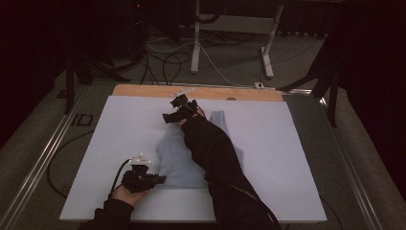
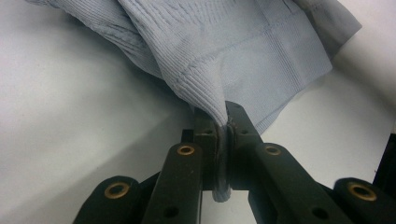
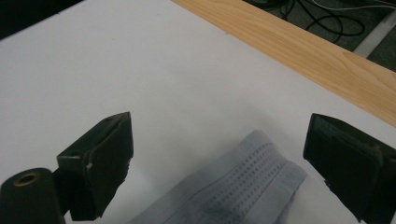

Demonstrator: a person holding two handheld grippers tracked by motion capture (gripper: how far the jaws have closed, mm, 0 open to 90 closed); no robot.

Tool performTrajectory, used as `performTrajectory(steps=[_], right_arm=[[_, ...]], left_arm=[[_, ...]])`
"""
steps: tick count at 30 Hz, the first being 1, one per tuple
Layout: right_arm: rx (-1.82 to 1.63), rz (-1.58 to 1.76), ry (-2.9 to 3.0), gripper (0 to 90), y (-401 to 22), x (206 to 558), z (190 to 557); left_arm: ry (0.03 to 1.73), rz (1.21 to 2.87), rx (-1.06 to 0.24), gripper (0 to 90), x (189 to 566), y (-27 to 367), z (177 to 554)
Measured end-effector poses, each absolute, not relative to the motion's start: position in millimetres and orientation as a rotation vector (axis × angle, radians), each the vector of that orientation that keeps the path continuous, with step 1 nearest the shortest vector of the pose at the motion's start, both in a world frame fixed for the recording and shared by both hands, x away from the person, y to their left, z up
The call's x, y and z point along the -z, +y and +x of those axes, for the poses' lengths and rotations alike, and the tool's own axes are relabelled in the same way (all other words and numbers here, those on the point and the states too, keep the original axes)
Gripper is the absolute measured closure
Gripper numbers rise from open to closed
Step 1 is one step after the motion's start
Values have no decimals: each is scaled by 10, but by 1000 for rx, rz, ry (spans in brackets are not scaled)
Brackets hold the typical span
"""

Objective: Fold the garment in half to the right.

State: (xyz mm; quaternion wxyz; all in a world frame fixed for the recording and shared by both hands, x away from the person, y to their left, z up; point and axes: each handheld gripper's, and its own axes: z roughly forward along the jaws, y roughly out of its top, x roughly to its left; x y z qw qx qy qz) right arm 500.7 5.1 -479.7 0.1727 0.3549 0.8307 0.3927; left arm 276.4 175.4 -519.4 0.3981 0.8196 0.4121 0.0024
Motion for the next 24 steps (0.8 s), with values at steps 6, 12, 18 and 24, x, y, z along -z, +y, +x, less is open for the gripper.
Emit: performTrajectory(steps=[6, 12, 18, 24], right_arm=[[-1058, 1016, 2360, 145, 116, 4854, 5102], [-991, 1078, 2368, 245, 156, 4930, 5194], [-926, 1120, 2381, 347, 160, 5006, 5266], [-840, 1092, 2398, 417, 217, 5057, 5305]], left_arm=[[1046, 2070, -1, 855, 5194, 1754, 2761], [1044, 2067, 7, 856, 5196, 1749, 2759], [1042, 2066, 19, 856, 5207, 1735, 2761], [1045, 2066, 22, 856, 5213, 1731, 2761]])
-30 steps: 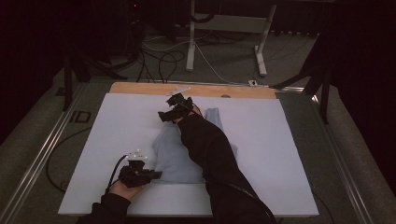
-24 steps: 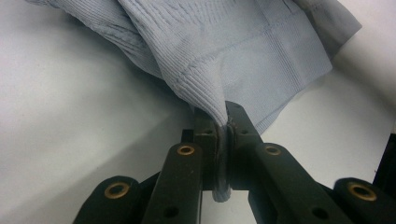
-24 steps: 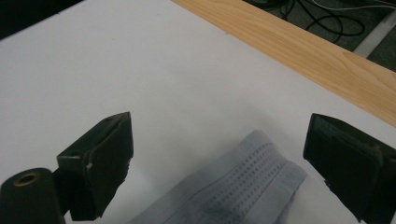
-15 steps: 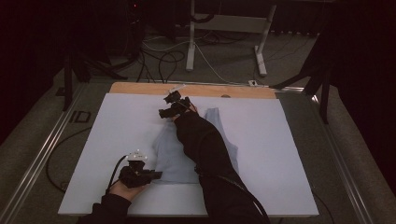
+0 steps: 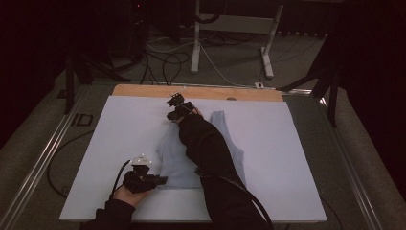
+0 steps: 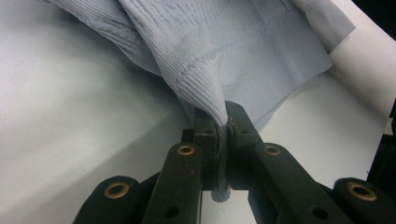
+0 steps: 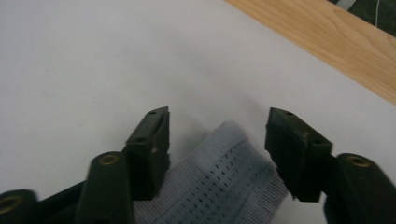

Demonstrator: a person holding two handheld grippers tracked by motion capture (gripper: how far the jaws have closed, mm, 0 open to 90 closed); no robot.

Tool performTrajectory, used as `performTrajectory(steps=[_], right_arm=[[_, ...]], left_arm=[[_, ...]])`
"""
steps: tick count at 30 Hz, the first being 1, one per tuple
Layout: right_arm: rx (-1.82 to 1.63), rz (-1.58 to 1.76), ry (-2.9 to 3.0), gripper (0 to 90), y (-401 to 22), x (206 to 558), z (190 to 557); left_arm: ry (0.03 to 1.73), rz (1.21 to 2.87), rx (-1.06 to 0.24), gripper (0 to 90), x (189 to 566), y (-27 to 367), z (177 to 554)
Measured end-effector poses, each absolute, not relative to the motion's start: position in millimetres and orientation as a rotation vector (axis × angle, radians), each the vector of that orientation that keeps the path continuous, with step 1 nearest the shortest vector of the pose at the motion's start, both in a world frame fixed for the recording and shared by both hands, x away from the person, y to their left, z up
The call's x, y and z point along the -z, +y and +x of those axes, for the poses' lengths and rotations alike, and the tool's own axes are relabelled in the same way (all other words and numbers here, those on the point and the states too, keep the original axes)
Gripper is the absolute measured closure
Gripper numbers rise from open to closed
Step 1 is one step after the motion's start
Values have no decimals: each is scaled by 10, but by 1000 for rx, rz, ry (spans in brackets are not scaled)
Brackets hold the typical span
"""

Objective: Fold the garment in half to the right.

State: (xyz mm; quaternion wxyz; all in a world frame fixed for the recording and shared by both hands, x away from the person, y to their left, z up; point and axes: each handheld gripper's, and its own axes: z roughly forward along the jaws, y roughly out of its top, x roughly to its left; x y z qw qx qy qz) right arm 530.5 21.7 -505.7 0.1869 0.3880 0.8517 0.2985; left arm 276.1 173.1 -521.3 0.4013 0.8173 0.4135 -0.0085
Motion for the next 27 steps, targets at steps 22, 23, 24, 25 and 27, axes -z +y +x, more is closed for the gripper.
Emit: performTrajectory(steps=[22, 23, 24, 25, 27], right_arm=[[-762, 1060, 2442, 637, 253, 5180, 5342], [-751, 1046, 2444, 685, 249, 5176, 5341], [-729, 1027, 2433, 758, 250, 5175, 5337], [-729, 1027, 2433, 758, 250, 5175, 5337], [-717, 1006, 2433, 773, 250, 5176, 5334]], left_arm=[[1052, 2059, 34, 860, 5227, 1723, 2760], [1052, 2058, 36, 860, 5229, 1723, 2760], [1052, 2056, 37, 860, 5230, 1726, 2762], [1052, 2056, 37, 860, 5230, 1726, 2762], [1054, 2054, 43, 860, 5232, 1727, 2765]])
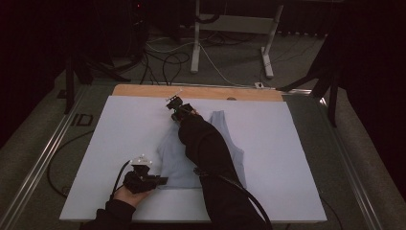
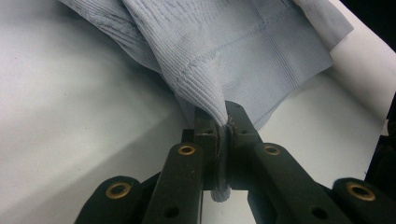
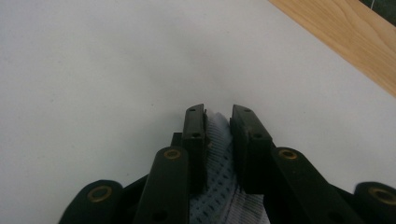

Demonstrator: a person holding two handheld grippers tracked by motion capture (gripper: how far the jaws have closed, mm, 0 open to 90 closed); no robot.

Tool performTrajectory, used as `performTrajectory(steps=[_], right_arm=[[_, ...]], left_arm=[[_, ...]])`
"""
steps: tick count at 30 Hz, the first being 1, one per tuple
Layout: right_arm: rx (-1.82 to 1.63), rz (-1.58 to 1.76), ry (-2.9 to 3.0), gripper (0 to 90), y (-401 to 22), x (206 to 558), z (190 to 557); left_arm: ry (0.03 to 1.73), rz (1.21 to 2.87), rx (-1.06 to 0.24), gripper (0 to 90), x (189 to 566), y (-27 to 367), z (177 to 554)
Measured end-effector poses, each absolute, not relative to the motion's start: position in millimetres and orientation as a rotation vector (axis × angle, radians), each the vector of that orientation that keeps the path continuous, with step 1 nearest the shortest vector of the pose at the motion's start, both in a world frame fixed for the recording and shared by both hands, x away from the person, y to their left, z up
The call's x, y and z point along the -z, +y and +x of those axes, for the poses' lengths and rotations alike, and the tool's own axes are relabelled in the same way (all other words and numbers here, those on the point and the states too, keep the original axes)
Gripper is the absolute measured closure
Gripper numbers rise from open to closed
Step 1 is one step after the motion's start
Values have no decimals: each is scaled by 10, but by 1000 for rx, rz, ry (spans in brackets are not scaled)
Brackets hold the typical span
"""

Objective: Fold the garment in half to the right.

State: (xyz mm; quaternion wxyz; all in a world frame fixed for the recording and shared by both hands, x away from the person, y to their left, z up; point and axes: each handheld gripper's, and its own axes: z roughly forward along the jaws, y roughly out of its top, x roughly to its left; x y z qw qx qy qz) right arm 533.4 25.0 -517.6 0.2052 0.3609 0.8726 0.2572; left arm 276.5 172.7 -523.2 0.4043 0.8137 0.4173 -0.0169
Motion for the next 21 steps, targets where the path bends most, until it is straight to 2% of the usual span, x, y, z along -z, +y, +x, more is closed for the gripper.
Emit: performTrajectory(steps=[2, 3, 4, 21], right_arm=[[-695, 984, 2433, 805, 255, 5169, 5329], [-707, 984, 2434, 865, 258, 5162, 5328], [-712, 988, 2435, 871, 255, 5143, 5331], [-795, 923, 2386, 877, 109, 4839, 5237]], left_arm=[[1054, 2052, 45, 860, 5234, 1726, 2767], [1054, 2052, 45, 860, 5233, 1728, 2770], [1055, 2051, 45, 860, 5232, 1729, 2770], [1048, 2039, 50, 860, 5196, 1713, 2770]])
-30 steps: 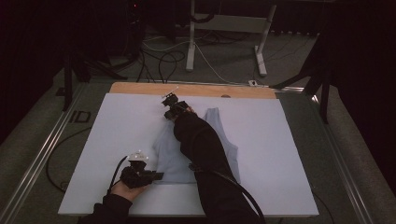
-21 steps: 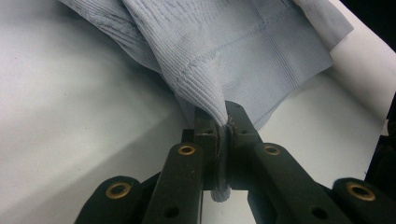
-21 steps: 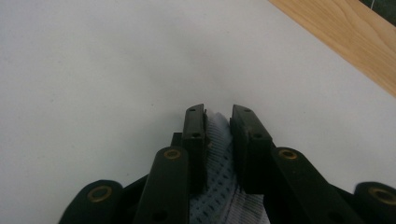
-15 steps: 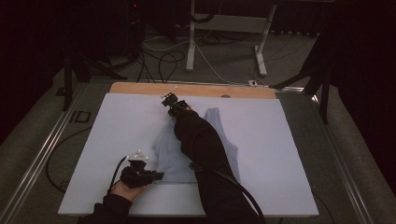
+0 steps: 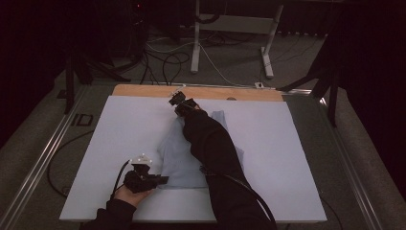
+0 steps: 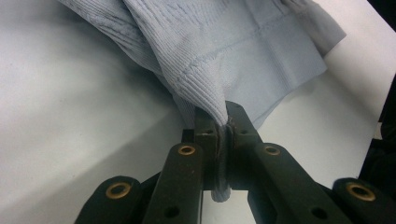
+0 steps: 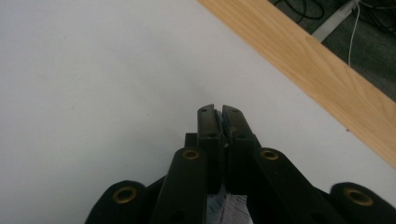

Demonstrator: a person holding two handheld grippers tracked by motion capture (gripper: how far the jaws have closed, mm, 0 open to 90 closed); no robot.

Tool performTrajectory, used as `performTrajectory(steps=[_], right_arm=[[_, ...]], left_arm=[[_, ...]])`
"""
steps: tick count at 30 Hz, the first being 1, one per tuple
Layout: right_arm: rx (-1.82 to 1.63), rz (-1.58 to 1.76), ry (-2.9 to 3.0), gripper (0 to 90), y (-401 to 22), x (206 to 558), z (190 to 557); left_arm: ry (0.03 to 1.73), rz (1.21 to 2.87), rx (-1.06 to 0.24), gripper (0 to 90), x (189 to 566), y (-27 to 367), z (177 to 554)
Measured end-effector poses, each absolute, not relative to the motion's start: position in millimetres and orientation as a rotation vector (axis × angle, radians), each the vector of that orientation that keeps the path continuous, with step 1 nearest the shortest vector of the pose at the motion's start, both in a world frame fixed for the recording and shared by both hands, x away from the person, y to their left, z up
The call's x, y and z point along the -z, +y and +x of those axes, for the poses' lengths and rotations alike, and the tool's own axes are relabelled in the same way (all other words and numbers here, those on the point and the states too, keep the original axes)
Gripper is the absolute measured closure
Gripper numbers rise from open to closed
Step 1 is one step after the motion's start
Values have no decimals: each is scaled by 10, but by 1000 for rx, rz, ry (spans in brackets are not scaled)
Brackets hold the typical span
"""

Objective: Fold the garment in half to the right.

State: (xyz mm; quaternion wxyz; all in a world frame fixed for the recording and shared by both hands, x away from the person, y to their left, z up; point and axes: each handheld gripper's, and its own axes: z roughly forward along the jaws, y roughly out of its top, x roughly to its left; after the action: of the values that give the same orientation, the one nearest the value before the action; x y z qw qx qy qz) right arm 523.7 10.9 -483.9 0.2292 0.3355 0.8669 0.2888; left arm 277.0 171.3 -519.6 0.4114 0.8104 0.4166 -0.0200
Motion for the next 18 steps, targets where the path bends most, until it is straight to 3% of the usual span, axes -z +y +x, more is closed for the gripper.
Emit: performTrajectory(steps=[18], right_arm=[[-888, 907, 2318, 878, -142, 4494, 5180]], left_arm=[[973, 2037, 35, 860, 4940, 1555, 2787]])
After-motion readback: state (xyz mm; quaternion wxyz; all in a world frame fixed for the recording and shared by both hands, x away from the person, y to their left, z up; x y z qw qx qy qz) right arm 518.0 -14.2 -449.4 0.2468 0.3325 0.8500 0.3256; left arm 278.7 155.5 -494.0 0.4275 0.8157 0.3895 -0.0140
